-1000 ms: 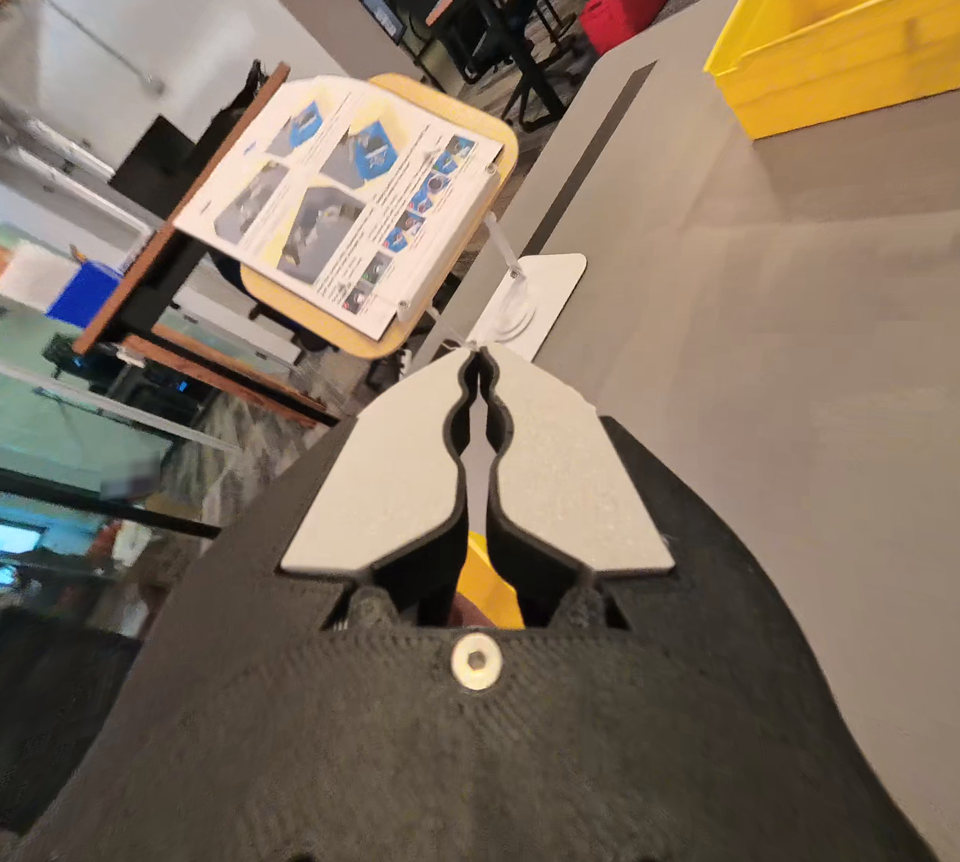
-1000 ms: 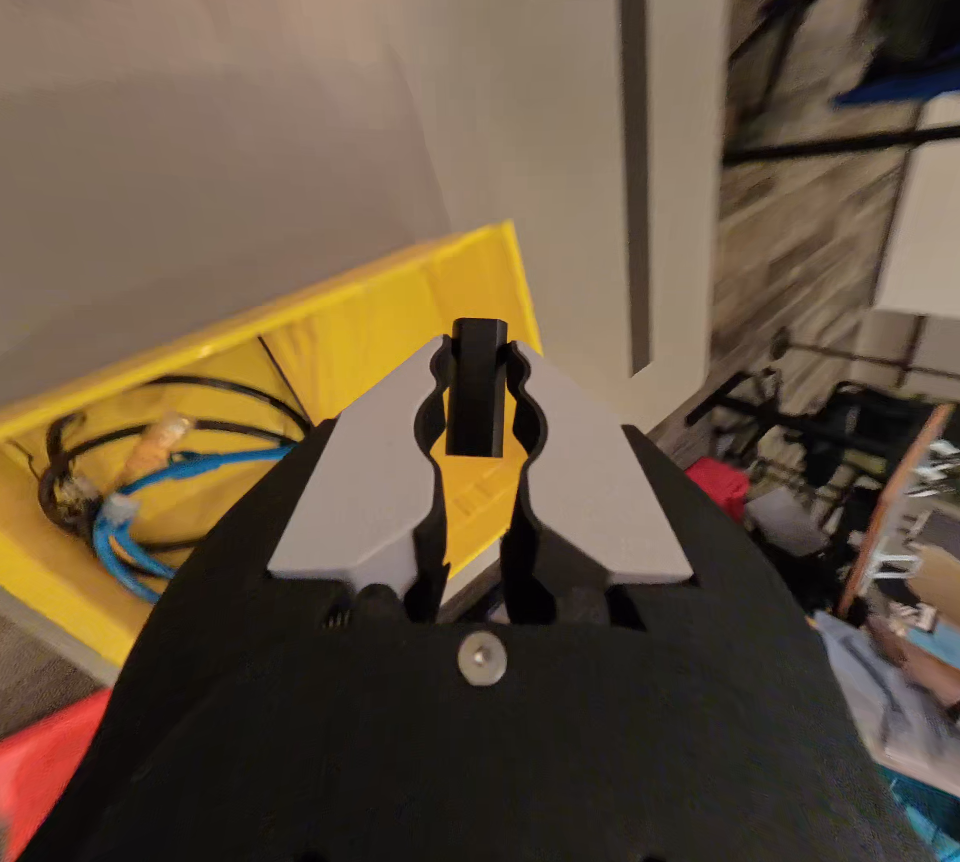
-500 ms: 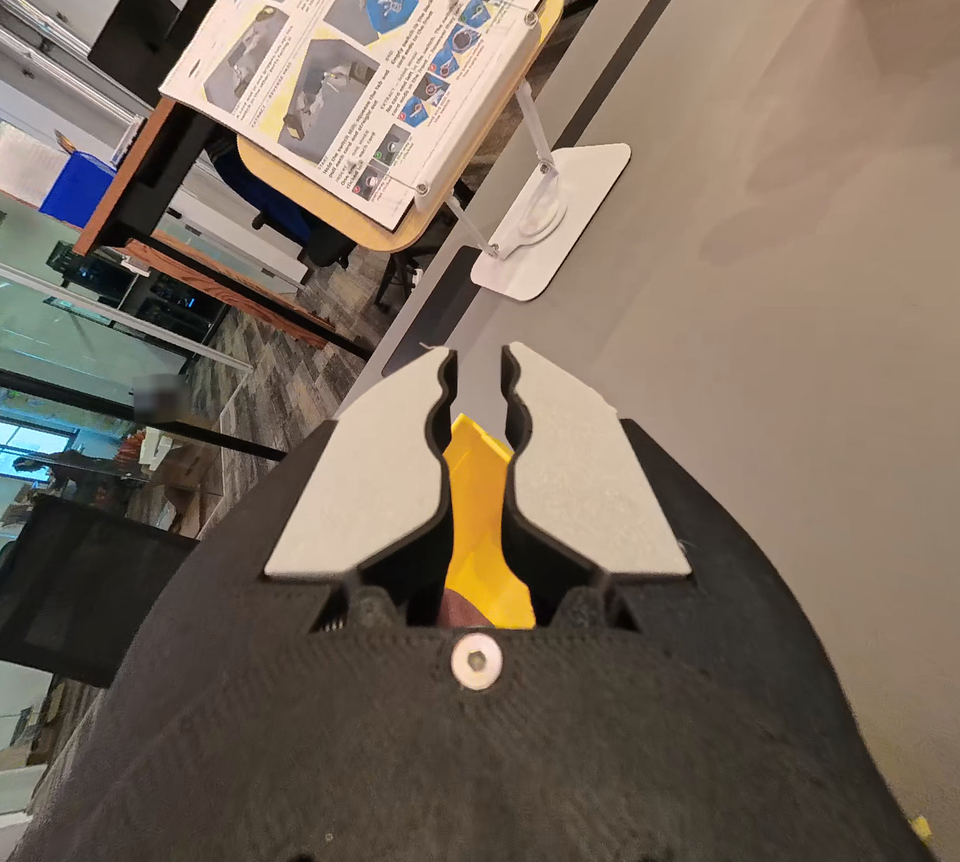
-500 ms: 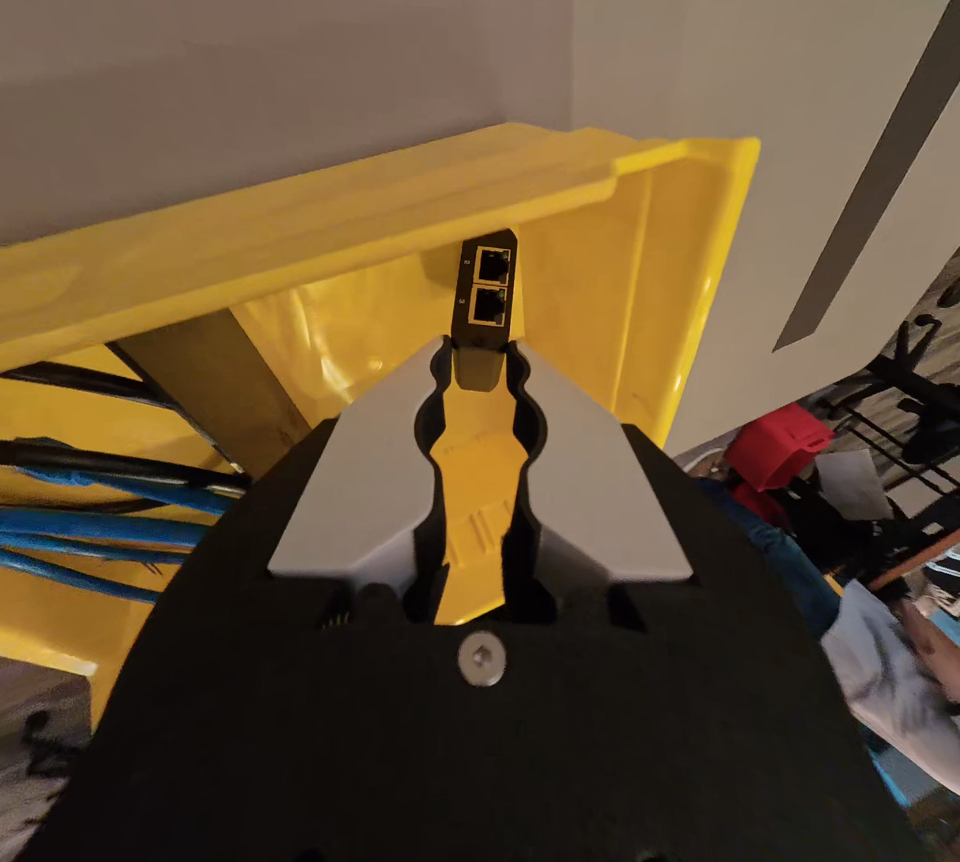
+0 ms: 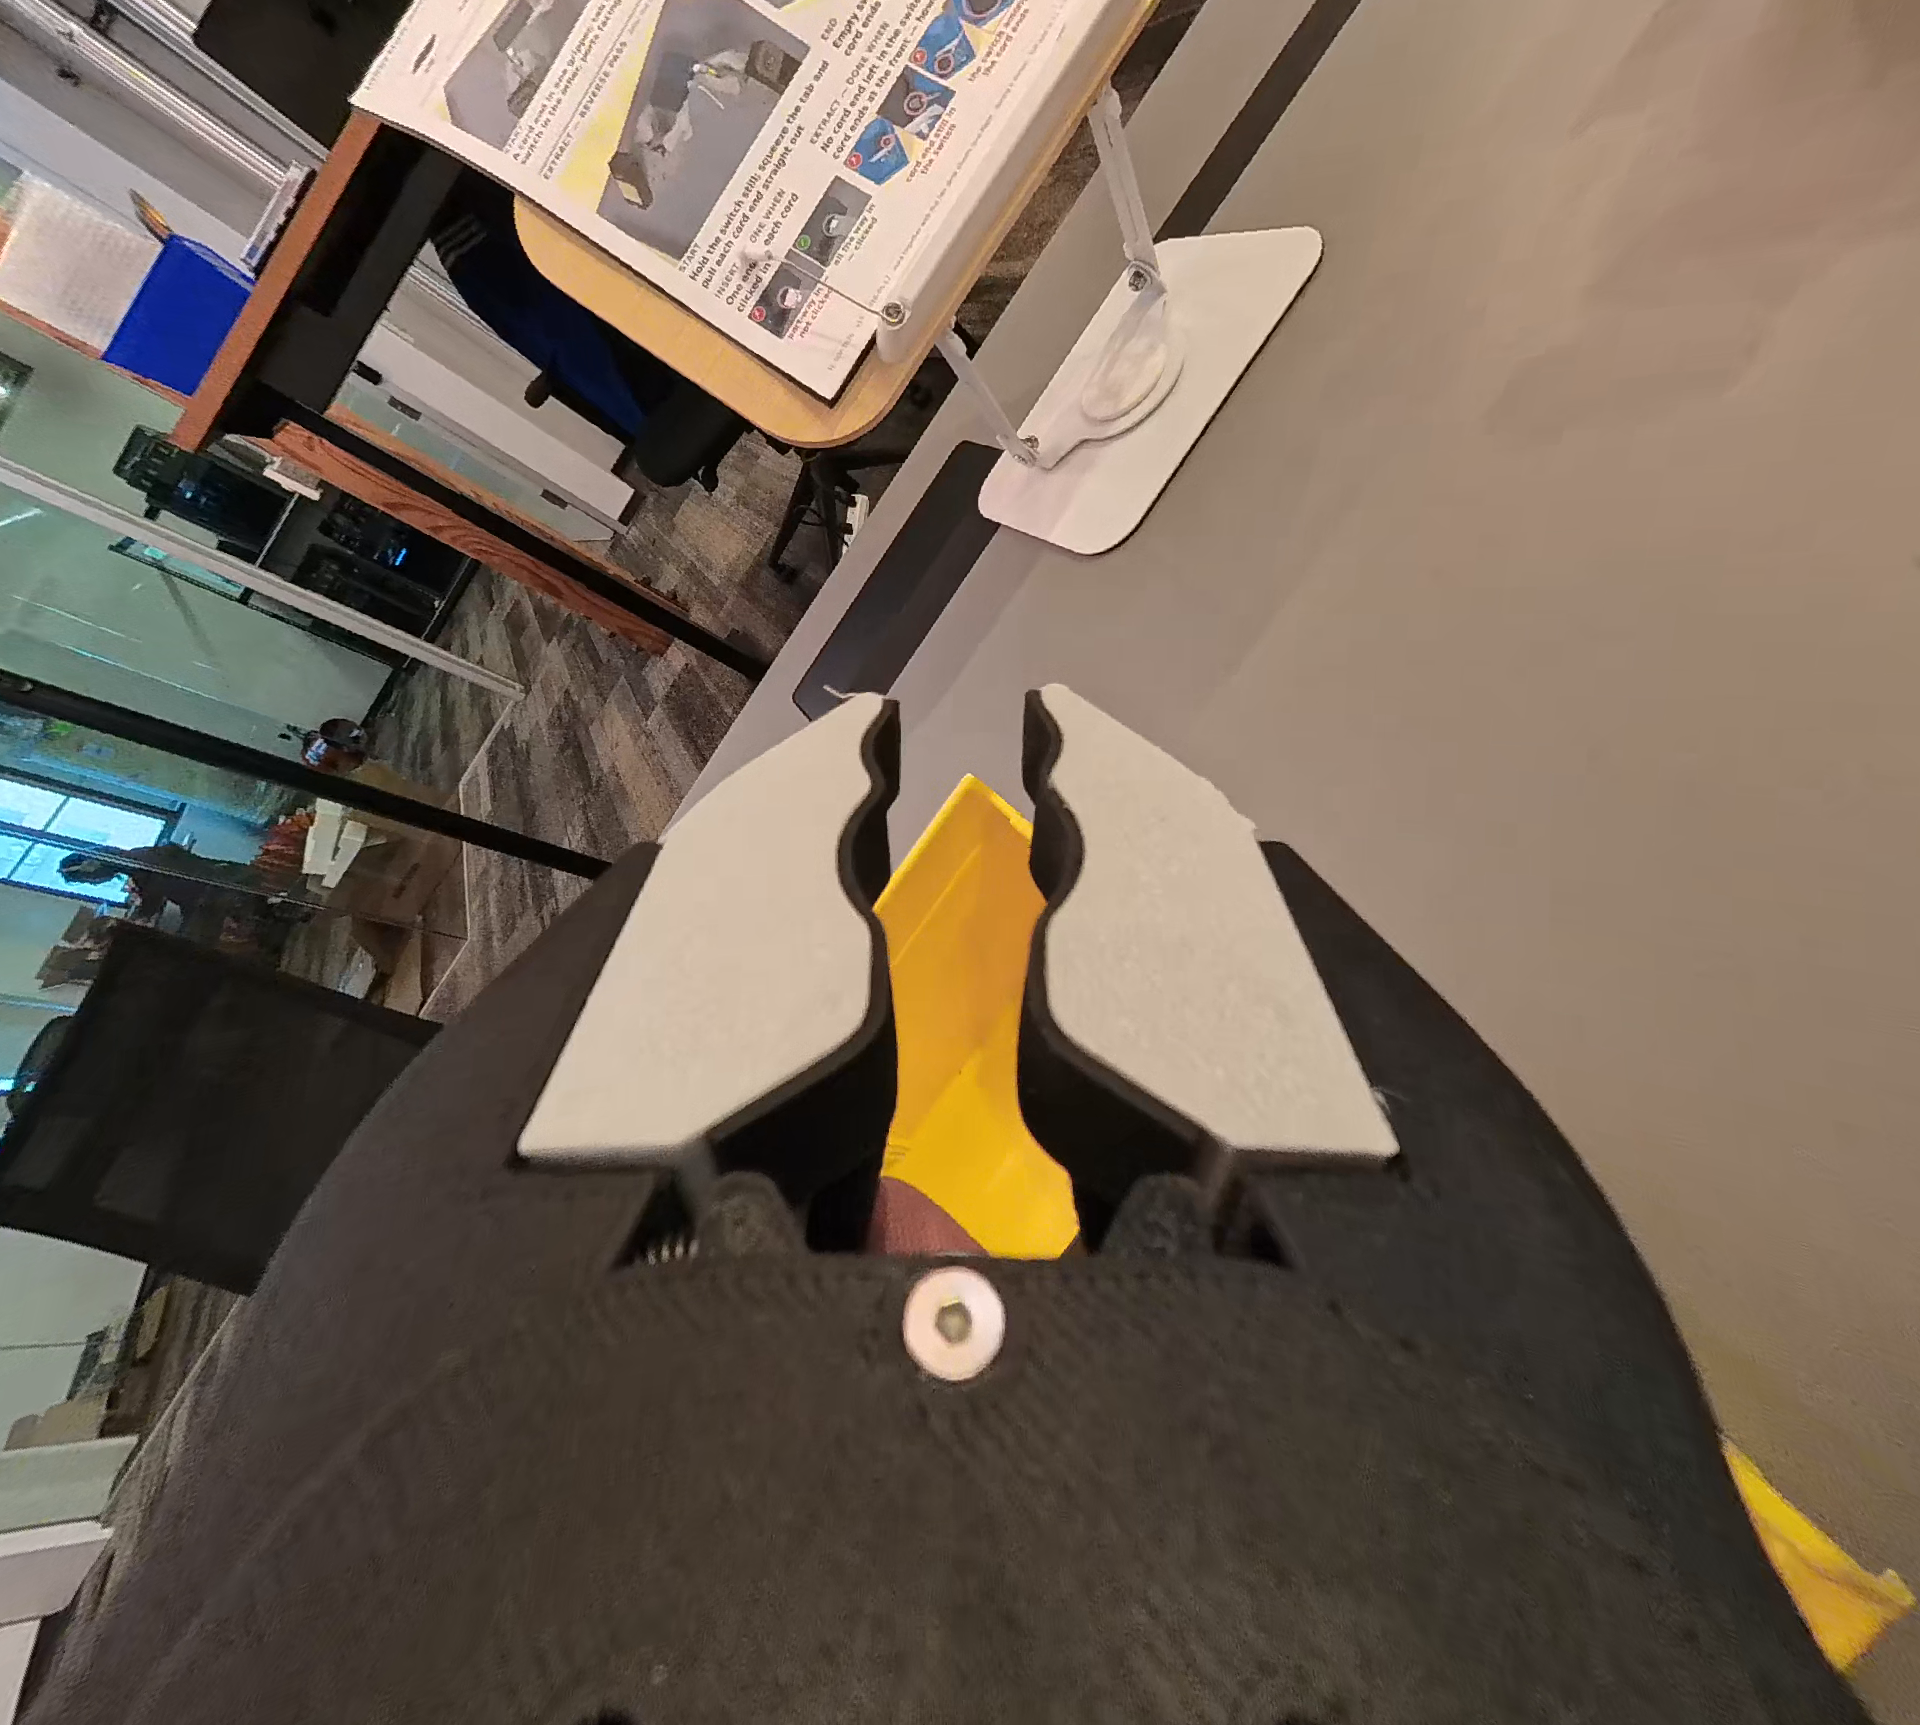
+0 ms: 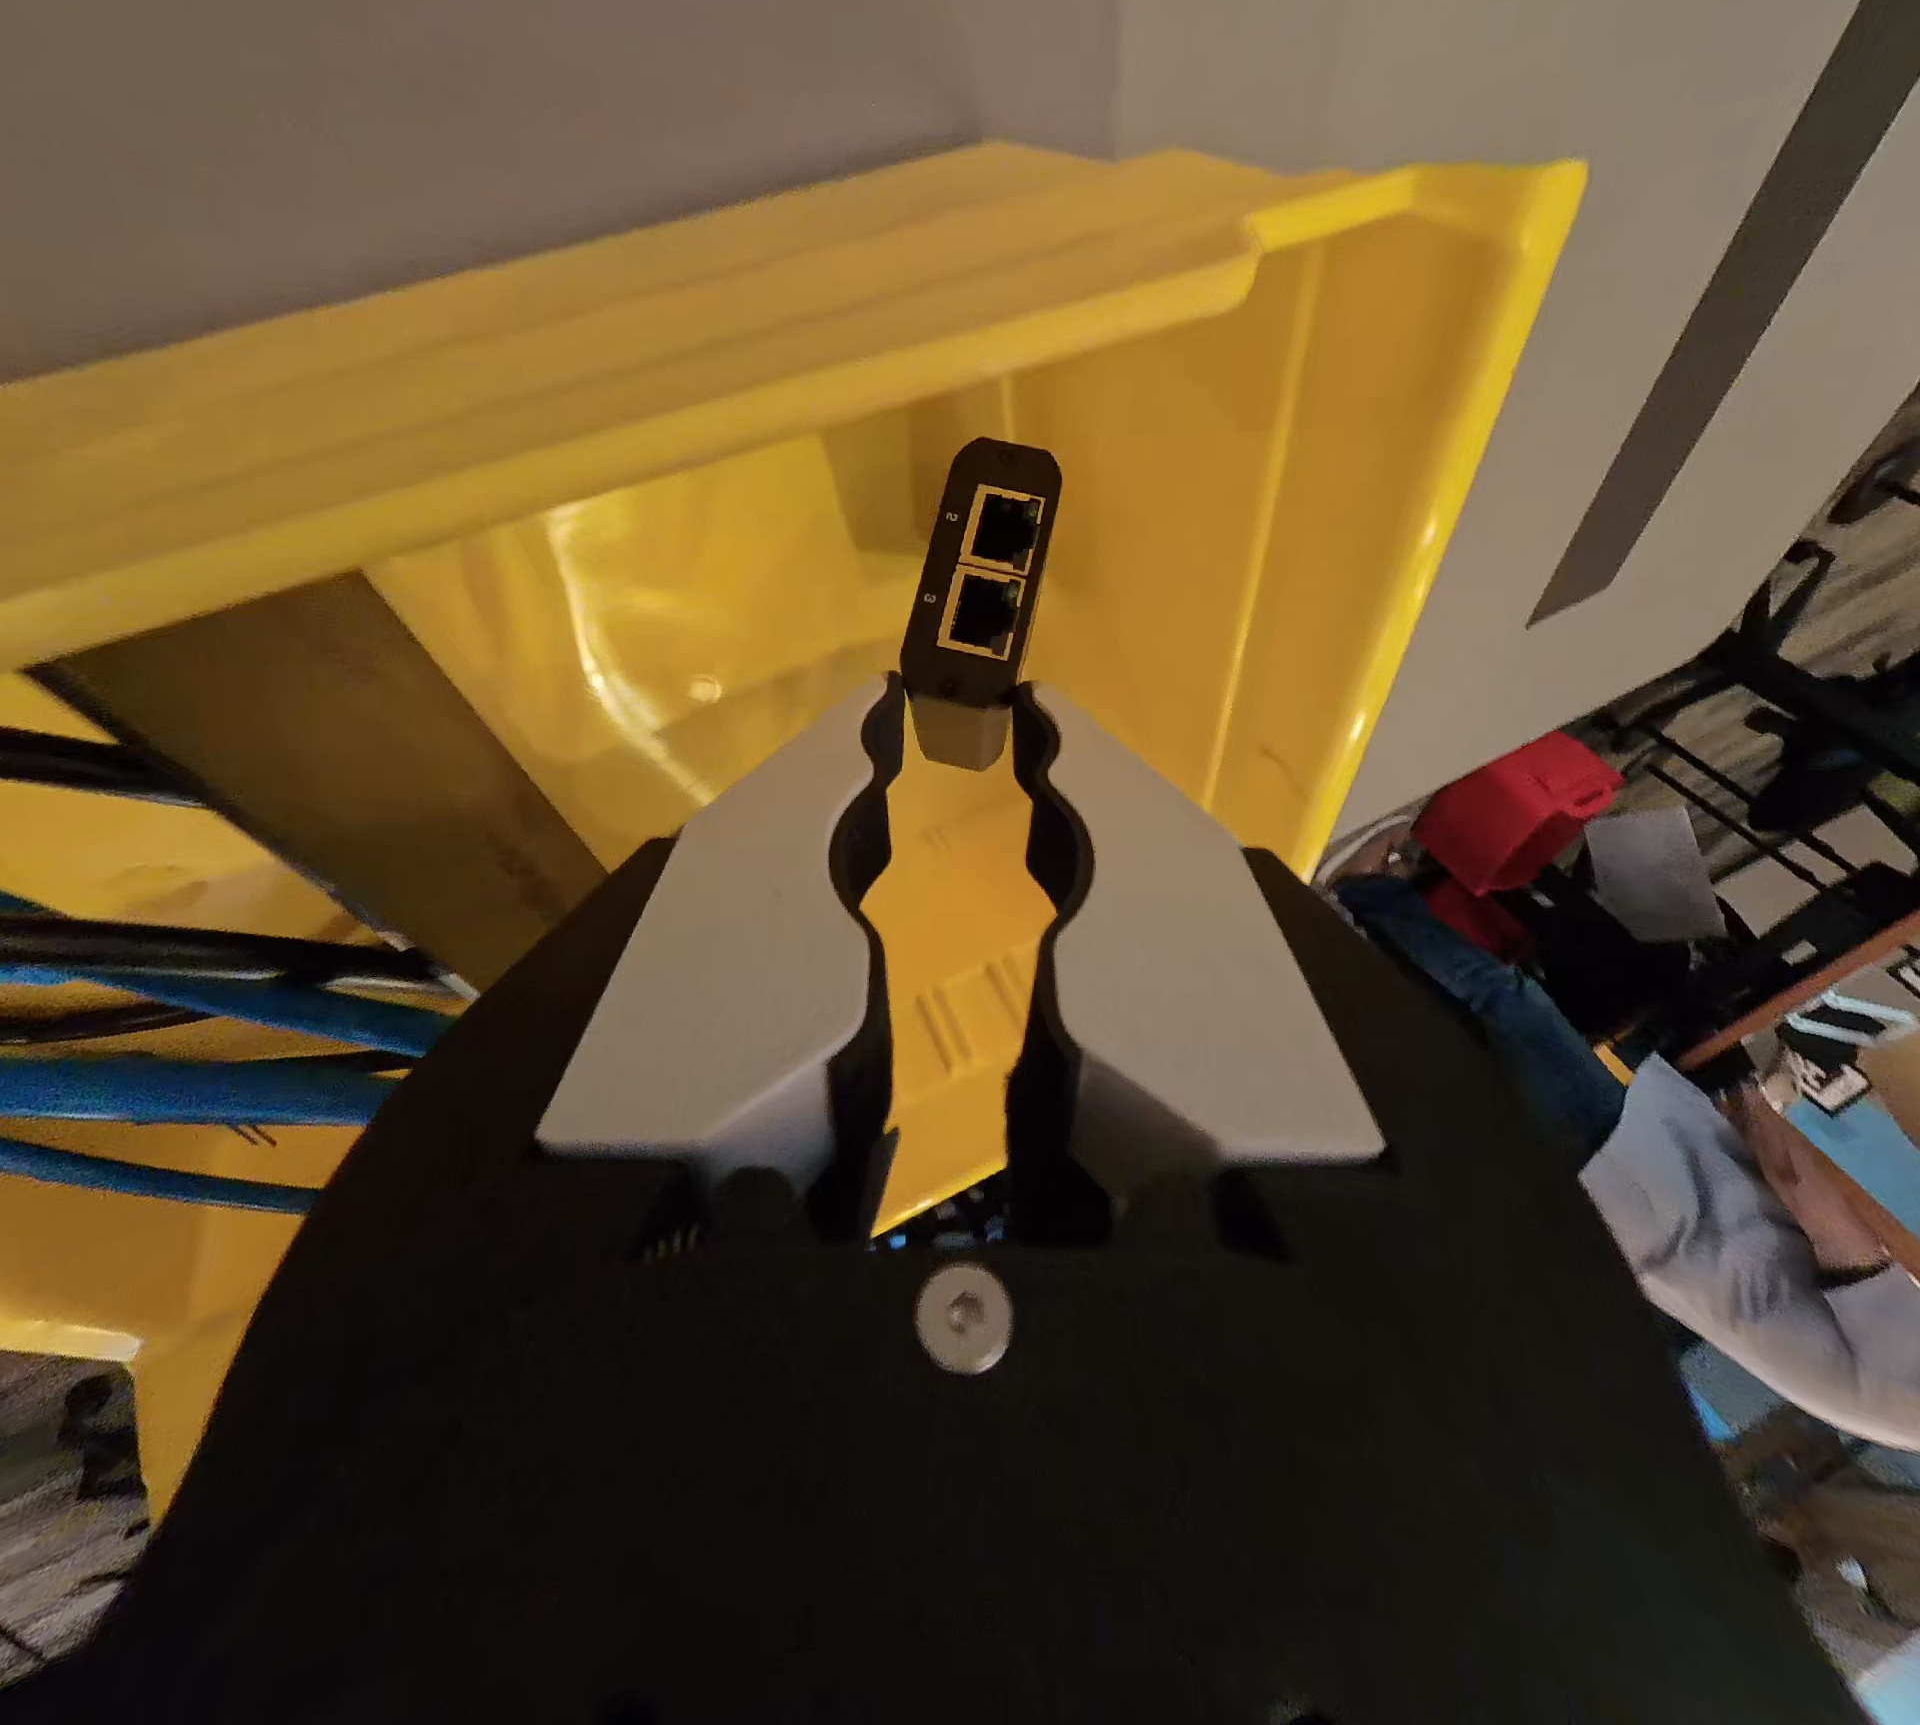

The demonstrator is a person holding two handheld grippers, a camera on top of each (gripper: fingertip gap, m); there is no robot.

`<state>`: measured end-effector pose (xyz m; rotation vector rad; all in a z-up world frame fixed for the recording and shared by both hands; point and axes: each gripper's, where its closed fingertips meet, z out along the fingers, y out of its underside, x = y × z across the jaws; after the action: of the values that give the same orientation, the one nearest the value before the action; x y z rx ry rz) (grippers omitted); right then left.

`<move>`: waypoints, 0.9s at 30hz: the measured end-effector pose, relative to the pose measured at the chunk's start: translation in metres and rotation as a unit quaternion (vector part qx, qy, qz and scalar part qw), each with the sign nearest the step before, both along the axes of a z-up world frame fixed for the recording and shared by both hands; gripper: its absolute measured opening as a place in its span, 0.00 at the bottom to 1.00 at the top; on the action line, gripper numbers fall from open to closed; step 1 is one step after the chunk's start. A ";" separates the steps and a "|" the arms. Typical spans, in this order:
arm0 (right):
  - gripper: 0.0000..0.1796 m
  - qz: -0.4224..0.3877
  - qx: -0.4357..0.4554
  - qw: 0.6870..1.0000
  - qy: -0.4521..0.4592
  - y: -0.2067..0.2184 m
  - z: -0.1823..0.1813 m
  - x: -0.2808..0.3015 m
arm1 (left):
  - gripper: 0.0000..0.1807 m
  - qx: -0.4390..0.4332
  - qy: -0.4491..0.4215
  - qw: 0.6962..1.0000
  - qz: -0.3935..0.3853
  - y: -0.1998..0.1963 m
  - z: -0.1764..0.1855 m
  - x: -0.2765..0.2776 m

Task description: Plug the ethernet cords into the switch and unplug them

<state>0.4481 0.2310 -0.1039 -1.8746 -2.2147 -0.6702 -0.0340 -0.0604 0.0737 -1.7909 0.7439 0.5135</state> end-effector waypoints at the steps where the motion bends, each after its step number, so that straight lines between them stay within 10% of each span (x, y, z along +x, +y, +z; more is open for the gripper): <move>1: 0.11 -0.003 -0.002 1.000 -0.007 0.000 -0.002 0.003 | 0.12 0.000 0.001 1.000 0.001 0.000 0.000 -0.001; 10: 0.19 -0.029 -0.080 0.996 -0.011 -0.022 -0.011 0.009 | 0.16 -0.020 0.005 1.000 0.016 -0.001 -0.006 -0.011; 17: 0.22 -0.070 0.000 0.986 0.154 -0.014 0.067 0.003 | 0.24 -0.059 -0.004 0.994 0.088 -0.016 -0.009 -0.062; 22: 0.51 -0.196 0.062 0.930 0.305 -0.015 0.114 0.064 | 0.29 -0.128 -0.077 0.967 0.207 -0.059 -0.052 -0.138; 27: 0.51 -0.290 0.017 0.887 0.359 -0.044 0.077 0.133 | 0.44 -0.223 -0.181 0.912 0.294 -0.123 -0.128 -0.189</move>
<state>0.5815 0.1873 -0.0271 -2.2762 -1.1831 -0.0285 -0.2230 -0.1831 -0.0546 -2.4687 0.0377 0.3925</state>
